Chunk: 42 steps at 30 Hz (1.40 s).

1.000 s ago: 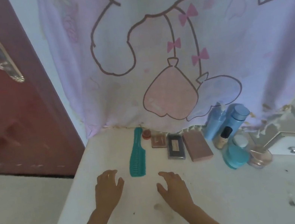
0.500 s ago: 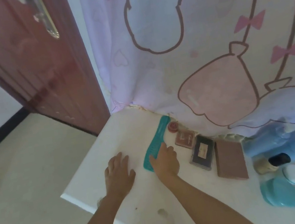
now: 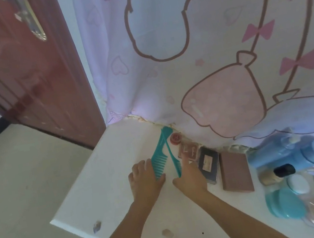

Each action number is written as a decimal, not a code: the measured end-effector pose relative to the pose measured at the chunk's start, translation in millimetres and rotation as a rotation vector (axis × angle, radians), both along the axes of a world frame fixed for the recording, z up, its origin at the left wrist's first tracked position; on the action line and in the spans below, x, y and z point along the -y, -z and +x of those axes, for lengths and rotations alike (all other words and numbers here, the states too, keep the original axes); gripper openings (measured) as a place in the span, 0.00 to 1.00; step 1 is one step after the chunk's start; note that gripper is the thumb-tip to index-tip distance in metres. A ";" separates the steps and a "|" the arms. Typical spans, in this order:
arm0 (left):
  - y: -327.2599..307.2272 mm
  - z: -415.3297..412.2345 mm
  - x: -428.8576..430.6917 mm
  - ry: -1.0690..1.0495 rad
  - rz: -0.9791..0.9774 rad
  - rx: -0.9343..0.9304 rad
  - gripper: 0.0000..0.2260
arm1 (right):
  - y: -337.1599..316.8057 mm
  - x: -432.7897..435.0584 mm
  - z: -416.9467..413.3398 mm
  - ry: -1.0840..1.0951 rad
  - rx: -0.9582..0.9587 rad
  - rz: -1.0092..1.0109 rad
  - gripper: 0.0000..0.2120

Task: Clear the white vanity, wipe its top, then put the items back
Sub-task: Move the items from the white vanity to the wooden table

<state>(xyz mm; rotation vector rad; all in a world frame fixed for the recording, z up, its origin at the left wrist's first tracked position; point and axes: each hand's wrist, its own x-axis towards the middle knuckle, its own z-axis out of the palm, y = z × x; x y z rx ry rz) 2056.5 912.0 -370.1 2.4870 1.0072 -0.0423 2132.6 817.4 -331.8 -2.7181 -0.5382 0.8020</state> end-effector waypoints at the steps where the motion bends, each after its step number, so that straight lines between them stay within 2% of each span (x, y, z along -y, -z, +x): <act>1: 0.3 6.7 3.4 0.003 0.027 -0.038 0.27 | -4.8 8.4 0.8 -0.002 0.000 0.028 0.39; 4: 1.0 21.8 3.9 -0.026 0.070 -0.113 0.24 | -18.7 26.5 2.4 -0.010 0.031 0.116 0.37; 9: 2.0 31.4 -0.3 -0.099 0.019 -0.133 0.23 | -34.5 32.7 3.2 -0.017 0.070 0.166 0.36; 16: -12.4 -9.0 -9.7 -0.272 -0.190 0.161 0.19 | -28.2 21.8 -8.1 -0.115 0.066 0.226 0.32; 21: -27.1 -77.6 -26.5 -0.473 -0.120 0.374 0.22 | -26.2 -15.7 -34.0 -0.344 0.057 0.255 0.30; 26: -45.9 -152.8 -44.7 -0.736 -0.016 0.416 0.23 | -35.5 -62.0 -74.2 -0.639 0.131 0.332 0.30; 29: -56.0 -191.6 -47.1 -0.817 -0.005 0.422 0.23 | -47.2 -82.8 -100.0 -0.745 0.180 0.368 0.30; 33: -63.2 -240.9 -46.3 -0.937 -0.017 0.524 0.21 | -68.1 -102.6 -144.5 -0.892 0.232 0.432 0.29; 39: -99.0 -369.1 -22.3 -1.075 0.103 0.627 0.22 | -98.6 -111.3 -269.1 -1.094 0.249 0.584 0.27; 42: -118.4 -465.9 1.0 -1.179 0.196 0.607 0.29 | -119.2 -105.9 -358.0 -1.223 0.252 0.652 0.29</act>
